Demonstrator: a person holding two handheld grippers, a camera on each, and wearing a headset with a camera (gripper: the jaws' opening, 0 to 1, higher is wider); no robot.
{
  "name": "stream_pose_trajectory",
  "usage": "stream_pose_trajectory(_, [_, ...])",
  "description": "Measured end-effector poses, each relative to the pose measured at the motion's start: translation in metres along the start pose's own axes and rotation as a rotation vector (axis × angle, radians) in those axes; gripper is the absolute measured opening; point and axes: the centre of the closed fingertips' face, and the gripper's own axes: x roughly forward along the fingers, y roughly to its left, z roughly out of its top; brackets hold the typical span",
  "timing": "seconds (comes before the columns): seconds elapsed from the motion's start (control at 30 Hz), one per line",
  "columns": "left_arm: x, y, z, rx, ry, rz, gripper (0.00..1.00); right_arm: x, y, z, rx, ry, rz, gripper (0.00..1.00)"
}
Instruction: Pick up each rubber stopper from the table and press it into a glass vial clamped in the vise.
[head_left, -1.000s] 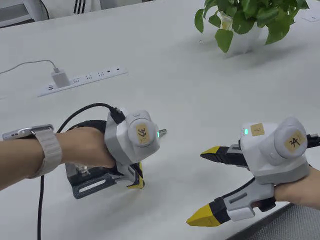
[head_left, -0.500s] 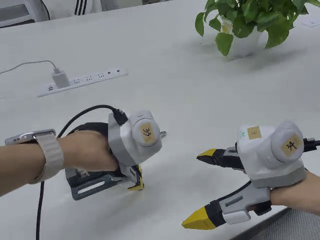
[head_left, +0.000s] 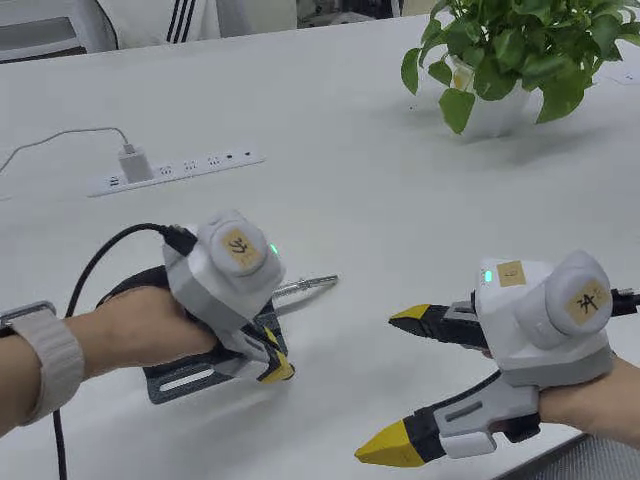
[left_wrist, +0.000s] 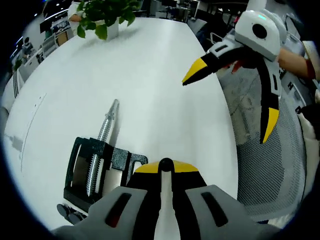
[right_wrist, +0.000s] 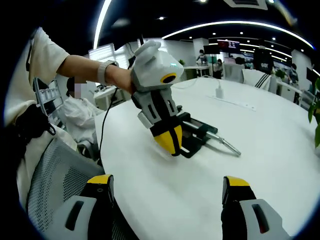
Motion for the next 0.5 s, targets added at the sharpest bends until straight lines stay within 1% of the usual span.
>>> stream_pose_trajectory(0.03, [-0.004,0.001,-0.001,-0.038,-0.017,-0.002,0.03,0.002,0.000,0.002,-0.002,-0.004,0.001,0.88])
stream_pose_trajectory(0.07, [-0.008,0.004,-0.001,-0.051,-0.035,0.008,0.03,0.003,0.001,0.003,-0.003,-0.005,0.003,0.88])
stream_pose_trajectory(0.1, [-0.012,0.003,0.000,-0.099,-0.064,0.000,0.03,0.004,0.002,0.005,-0.011,-0.004,0.003,0.87])
stream_pose_trajectory(0.13, [-0.015,0.003,0.000,-0.129,-0.083,-0.006,0.03,0.005,0.002,0.006,-0.016,-0.003,0.003,0.86])
stream_pose_trajectory(0.17, [-0.019,0.004,0.002,-0.152,-0.111,-0.003,0.03,0.006,0.002,0.007,-0.019,-0.003,0.004,0.86])
stream_pose_trajectory(0.2, [-0.025,0.002,0.002,-0.194,-0.138,-0.017,0.03,0.007,0.004,0.010,-0.026,-0.008,0.006,0.85])
stream_pose_trajectory(0.23, [-0.027,0.003,0.004,-0.217,-0.159,-0.020,0.03,0.007,0.005,0.012,-0.028,-0.012,0.009,0.85])
stream_pose_trajectory(0.27, [-0.033,0.004,0.004,-0.263,-0.190,-0.022,0.03,0.009,0.006,0.015,-0.032,-0.016,0.012,0.85])
stream_pose_trajectory(0.3, [-0.036,0.002,0.004,-0.287,-0.206,-0.031,0.03,0.009,0.007,0.017,-0.036,-0.019,0.013,0.84])
stream_pose_trajectory(0.33, [-0.040,0.002,0.005,-0.309,-0.231,-0.037,0.03,0.010,0.008,0.019,-0.043,-0.022,0.015,0.84])
stream_pose_trajectory(0.37, [-0.045,0.000,0.007,-0.353,-0.271,-0.048,0.03,0.012,0.010,0.022,-0.051,-0.027,0.017,0.83])
stream_pose_trajectory(0.4, [-0.048,-0.002,0.007,-0.387,-0.293,-0.064,0.03,0.013,0.011,0.025,-0.059,-0.030,0.019,0.82])
stream_pose_trajectory(0.43, [-0.053,-0.005,0.008,-0.430,-0.327,-0.081,0.03,0.014,0.013,0.028,-0.064,-0.033,0.023,0.82])
stream_pose_trajectory(0.5, [-0.059,-0.008,0.010,-0.466,-0.372,-0.097,0.03,0.016,0.016,0.033,-0.078,-0.041,0.029,0.81])
